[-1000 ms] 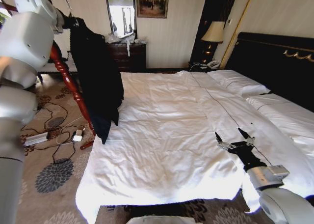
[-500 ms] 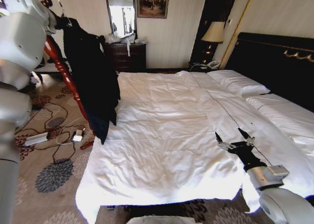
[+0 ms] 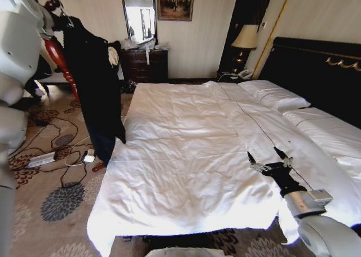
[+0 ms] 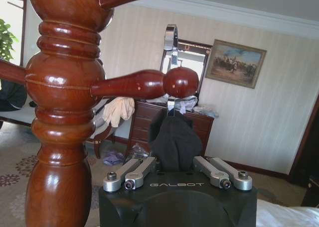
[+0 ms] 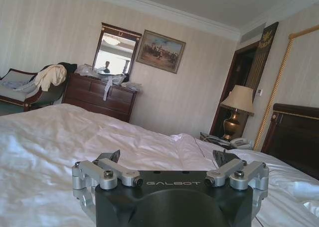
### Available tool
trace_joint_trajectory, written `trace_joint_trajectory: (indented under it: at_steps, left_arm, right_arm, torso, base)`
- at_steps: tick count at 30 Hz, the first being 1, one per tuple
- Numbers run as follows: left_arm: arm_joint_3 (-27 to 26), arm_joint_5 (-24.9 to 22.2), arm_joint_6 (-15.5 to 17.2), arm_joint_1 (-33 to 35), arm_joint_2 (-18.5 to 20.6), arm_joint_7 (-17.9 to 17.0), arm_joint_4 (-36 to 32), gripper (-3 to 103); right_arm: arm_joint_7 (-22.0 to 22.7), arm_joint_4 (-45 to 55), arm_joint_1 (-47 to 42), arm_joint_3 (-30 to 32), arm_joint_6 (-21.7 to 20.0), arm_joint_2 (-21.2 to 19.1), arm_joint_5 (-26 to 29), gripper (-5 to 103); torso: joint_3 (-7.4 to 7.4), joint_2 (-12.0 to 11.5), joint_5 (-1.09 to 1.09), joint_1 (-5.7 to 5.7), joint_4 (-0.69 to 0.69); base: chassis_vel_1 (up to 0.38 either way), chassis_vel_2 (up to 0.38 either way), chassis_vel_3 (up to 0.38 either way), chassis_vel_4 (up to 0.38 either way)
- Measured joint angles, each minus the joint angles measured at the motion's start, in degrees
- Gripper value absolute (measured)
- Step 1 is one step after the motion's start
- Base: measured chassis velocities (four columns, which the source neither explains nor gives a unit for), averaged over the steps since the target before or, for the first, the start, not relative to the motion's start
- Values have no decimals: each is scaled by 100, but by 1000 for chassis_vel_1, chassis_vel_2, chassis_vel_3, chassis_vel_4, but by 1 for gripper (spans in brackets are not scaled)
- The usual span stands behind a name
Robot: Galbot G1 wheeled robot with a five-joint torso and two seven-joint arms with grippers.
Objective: Pick up the clothes from the bed and hang them on the clothes hanger.
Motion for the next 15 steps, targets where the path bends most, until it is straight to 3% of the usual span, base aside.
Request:
trace_joint_trajectory:
  at_steps: [2, 8, 15]
  left_arm:
    - [110, -259, 22, 110, 206, -154, -350, 16]
    - [115, -272, 1, 208, 452, 11, -466, 16]
    - [63, -414, 19, 497, 809, -110, -1056, 16]
  right_arm:
    - [0, 0, 0, 0, 0, 0, 0, 100]
    - [0, 0, 0, 0, 0, 0, 0, 100]
    - [0, 0, 0, 0, 0, 0, 0, 100]
  torso:
    - [0, 0, 1, -1, -1]
    - [0, 0, 1, 0, 0]
    - [0, 0, 0, 1, -1]
  base:
    - [0, 0, 0, 0]
    - [0, 0, 0, 0]
    - [0, 0, 0, 0]
